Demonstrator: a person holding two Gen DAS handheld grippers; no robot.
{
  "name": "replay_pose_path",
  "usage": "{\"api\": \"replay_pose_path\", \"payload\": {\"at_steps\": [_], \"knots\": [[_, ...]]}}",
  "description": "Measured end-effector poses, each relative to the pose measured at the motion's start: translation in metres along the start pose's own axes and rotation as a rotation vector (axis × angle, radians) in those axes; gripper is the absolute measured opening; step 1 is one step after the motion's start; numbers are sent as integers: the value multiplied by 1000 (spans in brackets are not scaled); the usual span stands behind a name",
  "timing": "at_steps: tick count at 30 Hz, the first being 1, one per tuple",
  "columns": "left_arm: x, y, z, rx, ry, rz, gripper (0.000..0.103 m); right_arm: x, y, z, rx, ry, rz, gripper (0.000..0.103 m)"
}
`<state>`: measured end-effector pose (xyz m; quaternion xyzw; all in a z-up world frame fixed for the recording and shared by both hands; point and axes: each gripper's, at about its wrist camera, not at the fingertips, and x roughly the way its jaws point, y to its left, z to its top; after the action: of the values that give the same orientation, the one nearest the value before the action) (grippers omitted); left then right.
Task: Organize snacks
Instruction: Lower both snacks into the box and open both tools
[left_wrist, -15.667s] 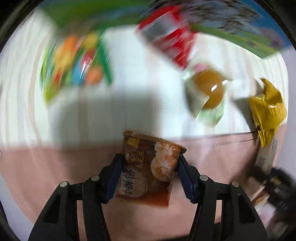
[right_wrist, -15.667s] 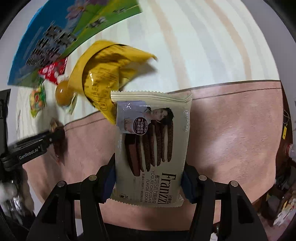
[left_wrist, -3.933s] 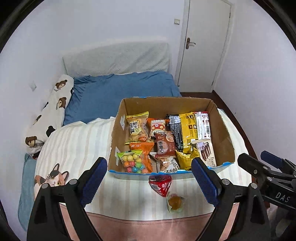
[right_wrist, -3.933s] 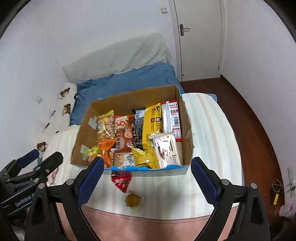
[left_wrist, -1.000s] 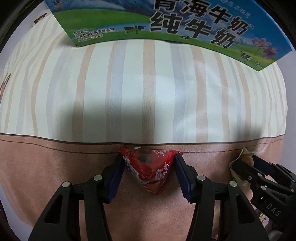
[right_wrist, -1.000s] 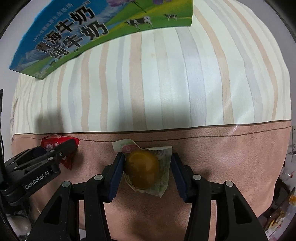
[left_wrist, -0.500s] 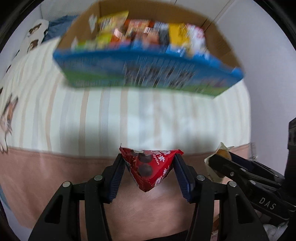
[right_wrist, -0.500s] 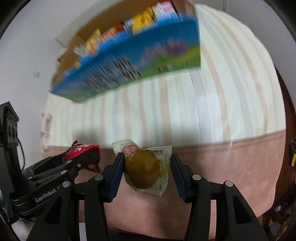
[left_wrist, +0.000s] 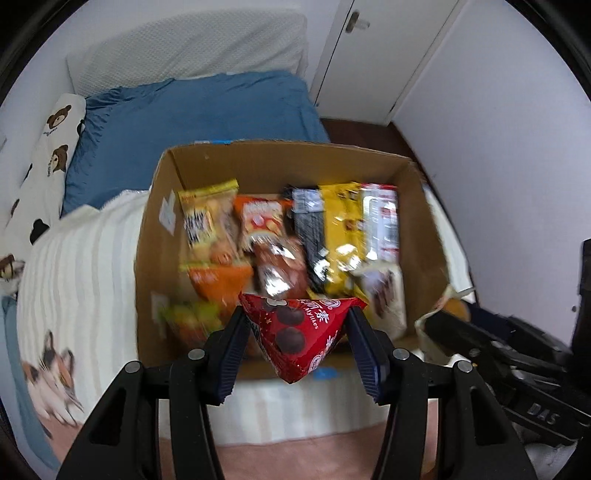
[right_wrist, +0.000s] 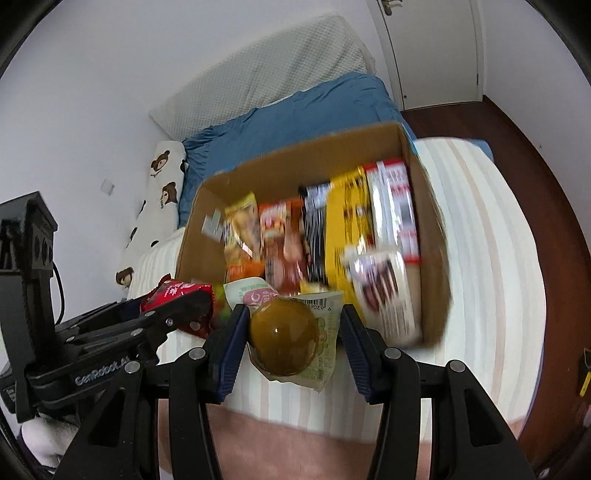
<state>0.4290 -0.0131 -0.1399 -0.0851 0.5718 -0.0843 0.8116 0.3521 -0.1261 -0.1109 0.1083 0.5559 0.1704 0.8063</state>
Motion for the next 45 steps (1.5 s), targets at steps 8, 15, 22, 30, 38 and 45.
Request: {"api": "replay_pose_path", "payload": {"at_steps": [8, 15, 22, 30, 38, 45], "knots": [[79, 43, 53, -71, 214, 50, 51, 74, -5, 57, 11, 114, -49, 53], [118, 60, 63, -97, 297, 84, 51, 125, -12, 73, 8, 207, -99, 53], [131, 67, 61, -116, 321, 89, 58, 152, -27, 78, 37, 294, -190, 98], [121, 71, 54, -121, 276, 104, 90, 149, -38, 79, 34, 288, -227, 98], [87, 58, 30, -108, 170, 113, 90, 130, -37, 66, 12, 227, -245, 101], [50, 48, 8, -78, 39, 138, 90, 82, -30, 42, -19, 98, -266, 101]]}}
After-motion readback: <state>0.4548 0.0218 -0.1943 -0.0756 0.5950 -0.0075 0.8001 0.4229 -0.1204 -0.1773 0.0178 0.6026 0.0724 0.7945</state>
